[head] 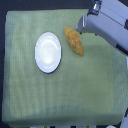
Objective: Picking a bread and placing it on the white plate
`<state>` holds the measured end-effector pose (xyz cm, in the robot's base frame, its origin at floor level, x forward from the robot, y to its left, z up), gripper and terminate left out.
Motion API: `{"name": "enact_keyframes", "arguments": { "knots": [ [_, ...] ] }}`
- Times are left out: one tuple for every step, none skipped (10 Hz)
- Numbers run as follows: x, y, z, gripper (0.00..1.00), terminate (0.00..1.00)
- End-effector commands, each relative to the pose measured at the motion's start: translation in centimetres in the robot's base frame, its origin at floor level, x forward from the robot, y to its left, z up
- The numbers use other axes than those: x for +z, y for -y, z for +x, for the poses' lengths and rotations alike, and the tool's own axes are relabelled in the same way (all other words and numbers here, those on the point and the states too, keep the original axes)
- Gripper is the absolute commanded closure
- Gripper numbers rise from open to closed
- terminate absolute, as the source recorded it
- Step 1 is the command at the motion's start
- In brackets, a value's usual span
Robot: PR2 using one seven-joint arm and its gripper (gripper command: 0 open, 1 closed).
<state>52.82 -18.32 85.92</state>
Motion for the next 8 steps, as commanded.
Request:
{"name": "enact_keyframes", "arguments": {
  "knots": [
    [-3.7,-6.0,3.4,0.0,0.0],
    [-4.4,-7.0,3.6,0.0,0.0],
    [-5.1,-7.7,3.7,0.0,0.0],
    [-6.2,-8.0,3.7,0.0,0.0],
    [-6.4,-8.0,3.6,0.0,0.0],
    [-7.1,-8.4,3.5,0.0,0.0],
    [-7.9,-9.0,3.5,0.0,0.0],
    [-8.6,-9.6,3.4,0.0,0.0]
  ]
}}
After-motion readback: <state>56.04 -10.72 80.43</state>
